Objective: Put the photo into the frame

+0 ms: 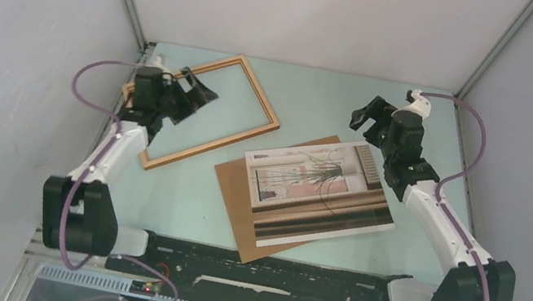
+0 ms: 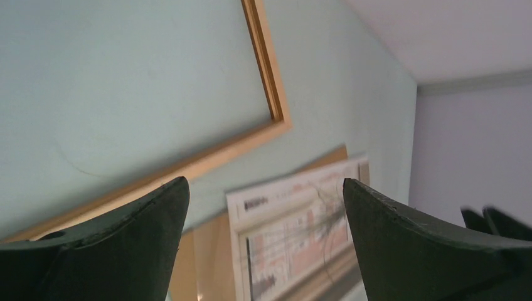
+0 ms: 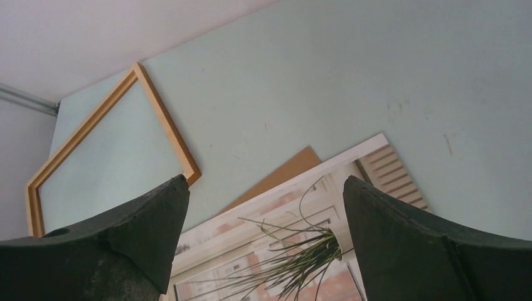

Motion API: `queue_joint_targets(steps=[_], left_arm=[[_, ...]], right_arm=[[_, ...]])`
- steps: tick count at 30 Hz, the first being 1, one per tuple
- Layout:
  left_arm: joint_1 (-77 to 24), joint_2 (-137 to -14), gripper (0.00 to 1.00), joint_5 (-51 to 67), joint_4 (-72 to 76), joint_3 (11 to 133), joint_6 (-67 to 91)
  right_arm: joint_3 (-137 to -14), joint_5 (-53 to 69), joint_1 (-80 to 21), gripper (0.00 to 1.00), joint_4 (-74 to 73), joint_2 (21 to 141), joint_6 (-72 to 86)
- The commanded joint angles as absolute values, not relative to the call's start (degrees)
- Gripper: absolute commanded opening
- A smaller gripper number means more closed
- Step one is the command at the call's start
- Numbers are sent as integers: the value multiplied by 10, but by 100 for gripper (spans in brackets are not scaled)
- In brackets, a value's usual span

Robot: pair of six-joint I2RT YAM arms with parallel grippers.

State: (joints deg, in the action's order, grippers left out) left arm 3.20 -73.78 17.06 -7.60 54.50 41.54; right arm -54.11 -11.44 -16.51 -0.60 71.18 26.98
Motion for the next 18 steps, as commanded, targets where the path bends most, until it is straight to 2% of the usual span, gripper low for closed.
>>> queue_joint_targets(steps=[1,9,18], left_arm=[[-48,-786,100,227,-71,574,439],[-81,-874,97,219,-64,544,477],[-91,-920,98,183,-65,515,496]], right_arm=[[-566,7,-126,100,9,745,318],[-592,213,-52,100,15,840,363],[-668,259,-50,100,-79,945,314]])
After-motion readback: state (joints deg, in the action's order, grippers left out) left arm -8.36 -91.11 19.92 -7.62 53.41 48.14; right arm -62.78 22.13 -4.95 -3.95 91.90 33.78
